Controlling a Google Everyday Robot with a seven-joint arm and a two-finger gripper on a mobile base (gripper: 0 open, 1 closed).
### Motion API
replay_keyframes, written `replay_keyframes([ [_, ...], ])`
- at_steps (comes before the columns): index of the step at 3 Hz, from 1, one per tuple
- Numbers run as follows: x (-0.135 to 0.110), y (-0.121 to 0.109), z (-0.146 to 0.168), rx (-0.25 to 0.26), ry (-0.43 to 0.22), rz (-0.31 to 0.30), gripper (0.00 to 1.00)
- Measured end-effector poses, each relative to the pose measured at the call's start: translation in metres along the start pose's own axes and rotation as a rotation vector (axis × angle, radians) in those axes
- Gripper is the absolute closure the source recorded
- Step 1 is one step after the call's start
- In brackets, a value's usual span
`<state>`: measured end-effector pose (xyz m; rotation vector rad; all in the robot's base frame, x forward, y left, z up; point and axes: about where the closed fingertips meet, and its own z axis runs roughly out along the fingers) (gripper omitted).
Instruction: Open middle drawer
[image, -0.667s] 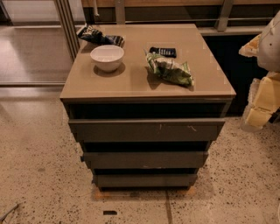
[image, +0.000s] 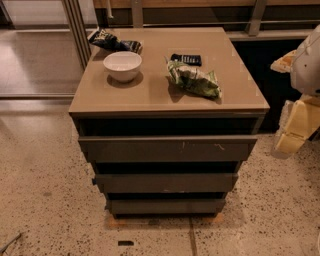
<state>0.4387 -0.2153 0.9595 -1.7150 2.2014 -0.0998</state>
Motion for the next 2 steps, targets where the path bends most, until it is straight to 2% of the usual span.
replay_keyframes([
  [1, 0.005, 0.01, 0.043, 0.002, -0.055, 0.0, 0.0],
  [2, 0.009, 0.018, 0.099, -0.04, -0.128, 0.019, 0.0],
])
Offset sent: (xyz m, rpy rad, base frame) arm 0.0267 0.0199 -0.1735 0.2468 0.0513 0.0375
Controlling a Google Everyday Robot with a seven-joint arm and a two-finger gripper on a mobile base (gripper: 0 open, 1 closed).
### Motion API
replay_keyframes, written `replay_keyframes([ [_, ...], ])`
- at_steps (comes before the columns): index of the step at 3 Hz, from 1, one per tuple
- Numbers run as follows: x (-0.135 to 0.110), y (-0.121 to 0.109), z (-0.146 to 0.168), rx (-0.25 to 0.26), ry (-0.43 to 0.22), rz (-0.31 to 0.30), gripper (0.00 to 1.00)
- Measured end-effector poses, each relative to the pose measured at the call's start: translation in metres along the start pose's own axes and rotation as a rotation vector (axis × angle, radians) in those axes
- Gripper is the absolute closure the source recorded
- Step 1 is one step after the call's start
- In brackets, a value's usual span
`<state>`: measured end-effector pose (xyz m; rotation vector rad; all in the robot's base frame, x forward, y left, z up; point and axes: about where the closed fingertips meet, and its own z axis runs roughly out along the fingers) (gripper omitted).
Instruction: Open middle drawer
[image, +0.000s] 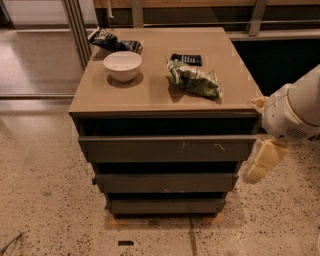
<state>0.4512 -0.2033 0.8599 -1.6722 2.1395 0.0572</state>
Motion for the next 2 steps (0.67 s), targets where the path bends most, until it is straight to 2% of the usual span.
replay_keyframes([
  [1, 0.01, 0.01, 0.058, -0.084, -0.053, 0.028, 0.0],
  [2, 0.028, 0.036, 0.121, -0.225, -0.064, 0.071, 0.0],
])
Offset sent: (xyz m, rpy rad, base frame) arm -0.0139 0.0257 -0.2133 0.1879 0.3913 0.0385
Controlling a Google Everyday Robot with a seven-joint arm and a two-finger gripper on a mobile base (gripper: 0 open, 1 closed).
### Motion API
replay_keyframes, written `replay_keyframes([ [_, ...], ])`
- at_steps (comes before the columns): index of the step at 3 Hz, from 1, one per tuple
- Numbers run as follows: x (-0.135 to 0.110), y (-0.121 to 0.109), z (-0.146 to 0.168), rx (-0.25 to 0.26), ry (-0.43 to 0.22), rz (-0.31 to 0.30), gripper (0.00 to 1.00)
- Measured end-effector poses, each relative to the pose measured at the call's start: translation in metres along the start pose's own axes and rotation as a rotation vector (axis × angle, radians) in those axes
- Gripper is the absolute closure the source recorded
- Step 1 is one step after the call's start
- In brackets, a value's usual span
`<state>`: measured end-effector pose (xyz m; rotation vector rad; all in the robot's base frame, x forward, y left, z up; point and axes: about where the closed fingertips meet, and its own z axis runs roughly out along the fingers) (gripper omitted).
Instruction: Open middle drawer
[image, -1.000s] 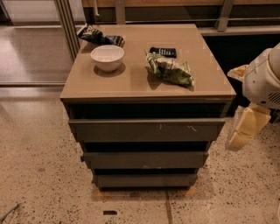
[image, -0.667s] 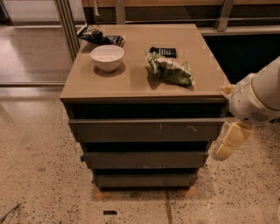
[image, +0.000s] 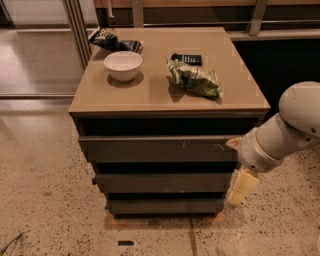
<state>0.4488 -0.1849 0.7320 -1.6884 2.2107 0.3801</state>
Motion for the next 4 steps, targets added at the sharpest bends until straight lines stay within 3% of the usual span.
replay_keyframes([
  [2, 0.011, 0.003, 0.017, -0.02, 0.019, -0.003, 0.0],
  [3, 0.039, 0.012, 0.054, -0.02, 0.016, -0.031, 0.0],
  [4, 0.065, 0.007, 0.099, 0.0, -0.043, -0.056, 0.0],
])
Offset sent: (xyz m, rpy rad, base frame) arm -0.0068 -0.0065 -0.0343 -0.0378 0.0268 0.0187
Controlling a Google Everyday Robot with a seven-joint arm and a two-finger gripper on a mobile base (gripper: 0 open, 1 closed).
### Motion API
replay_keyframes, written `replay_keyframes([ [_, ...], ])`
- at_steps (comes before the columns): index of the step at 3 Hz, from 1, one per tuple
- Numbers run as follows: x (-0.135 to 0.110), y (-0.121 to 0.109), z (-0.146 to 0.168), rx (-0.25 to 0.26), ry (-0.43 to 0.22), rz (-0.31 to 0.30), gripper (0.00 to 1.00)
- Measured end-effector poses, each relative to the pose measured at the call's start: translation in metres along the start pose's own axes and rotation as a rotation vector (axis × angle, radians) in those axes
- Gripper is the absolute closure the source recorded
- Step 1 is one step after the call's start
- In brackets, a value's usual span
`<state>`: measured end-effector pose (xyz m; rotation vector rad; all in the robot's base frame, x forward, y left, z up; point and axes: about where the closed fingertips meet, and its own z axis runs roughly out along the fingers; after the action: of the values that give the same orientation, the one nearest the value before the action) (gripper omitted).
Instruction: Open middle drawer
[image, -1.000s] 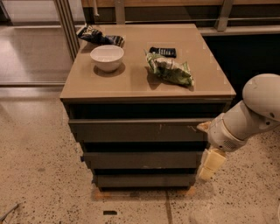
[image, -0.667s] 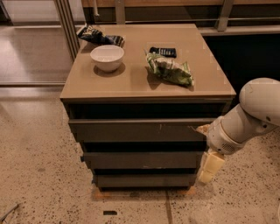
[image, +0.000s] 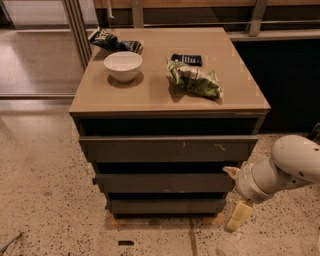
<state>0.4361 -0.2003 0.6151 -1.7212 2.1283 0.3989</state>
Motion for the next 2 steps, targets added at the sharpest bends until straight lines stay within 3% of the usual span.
replay_keyframes([
  [1, 0.025, -0.006, 0.049, -0.002, -0.087, -0.01, 0.0],
  [2, 0.03, 0.001, 0.065, -0.032, -0.097, -0.008, 0.0],
])
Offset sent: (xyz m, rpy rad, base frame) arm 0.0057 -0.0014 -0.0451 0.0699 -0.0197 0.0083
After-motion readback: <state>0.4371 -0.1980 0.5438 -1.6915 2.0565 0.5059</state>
